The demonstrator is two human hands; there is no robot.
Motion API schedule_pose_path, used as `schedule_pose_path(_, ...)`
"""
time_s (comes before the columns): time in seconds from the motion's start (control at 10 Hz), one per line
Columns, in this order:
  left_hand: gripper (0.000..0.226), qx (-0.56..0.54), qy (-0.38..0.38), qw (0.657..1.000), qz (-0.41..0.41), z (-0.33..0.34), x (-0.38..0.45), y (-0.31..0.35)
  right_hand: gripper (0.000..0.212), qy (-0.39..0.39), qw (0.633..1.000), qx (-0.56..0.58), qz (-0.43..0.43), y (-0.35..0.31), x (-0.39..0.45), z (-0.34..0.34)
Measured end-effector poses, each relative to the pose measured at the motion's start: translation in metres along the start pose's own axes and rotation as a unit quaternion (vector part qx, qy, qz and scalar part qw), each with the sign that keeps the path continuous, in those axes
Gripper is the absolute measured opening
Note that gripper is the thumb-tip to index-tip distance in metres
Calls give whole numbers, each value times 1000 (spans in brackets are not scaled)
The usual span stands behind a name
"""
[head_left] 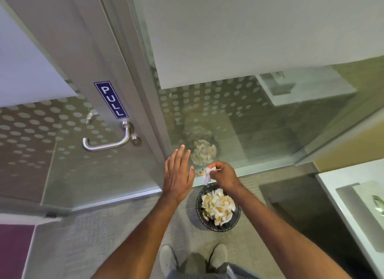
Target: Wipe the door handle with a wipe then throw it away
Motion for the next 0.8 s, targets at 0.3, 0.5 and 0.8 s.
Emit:
schedule_pose_path(0.3, 55, 16, -136, 989, -51, 89, -43, 1, 19, 19, 990, -137, -1, 81, 17, -30)
schedule_pose_path(0.5, 55, 22, -168, 983, -69, 127, -62, 0, 32, 34, 978, -199, 49, 138, 36, -41)
schedule_pose_path(0.8, 57, 40, -183, 979, -76, 133, -76, -1, 36, 3, 969, -230, 87, 172, 30, -48)
Point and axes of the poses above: each hand's wrist, its own x-axis towards the middle knuckle, its own z-axis out of the palm, y = z × x, the point moved 9 cm from there along x, towards the middle knuckle, and after that the axes turned 10 degrees about y, right-handed, at the moved point
